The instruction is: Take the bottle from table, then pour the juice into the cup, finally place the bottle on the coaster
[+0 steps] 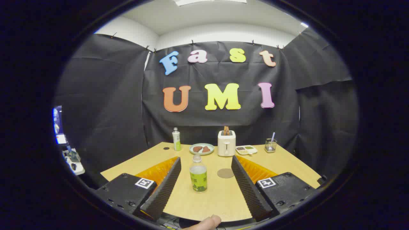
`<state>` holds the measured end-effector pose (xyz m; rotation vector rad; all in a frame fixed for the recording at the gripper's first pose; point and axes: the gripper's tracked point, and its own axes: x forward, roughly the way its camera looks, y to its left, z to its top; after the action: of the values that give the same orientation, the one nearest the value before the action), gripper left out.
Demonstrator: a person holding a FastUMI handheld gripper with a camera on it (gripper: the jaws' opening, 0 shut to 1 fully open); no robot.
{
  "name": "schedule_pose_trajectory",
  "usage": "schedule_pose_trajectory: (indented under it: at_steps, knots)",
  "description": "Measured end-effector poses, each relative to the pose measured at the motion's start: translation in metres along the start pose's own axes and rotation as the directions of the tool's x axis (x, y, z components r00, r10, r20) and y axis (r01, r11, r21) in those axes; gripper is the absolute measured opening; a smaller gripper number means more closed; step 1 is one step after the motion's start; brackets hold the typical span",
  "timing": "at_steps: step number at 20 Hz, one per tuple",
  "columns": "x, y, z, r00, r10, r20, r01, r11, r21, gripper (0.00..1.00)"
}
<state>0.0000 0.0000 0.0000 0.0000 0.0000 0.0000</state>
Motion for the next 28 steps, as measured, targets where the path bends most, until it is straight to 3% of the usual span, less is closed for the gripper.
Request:
schedule_pose_trajectory:
  at_steps: [9,19,28]
  knots:
    - [0.003,0.0,-0.003,1.0,0.002,-0.006,-0.002,1.0,0.012,1.0]
    - [0.015,-0.016,-0.017,0.998,-0.062,-0.024,0.062,0.998,0.018,1.0]
    - [0.058,-0.007,-0.046,0.997,-0.077,-0.018,0.078,0.997,0.026,1.0]
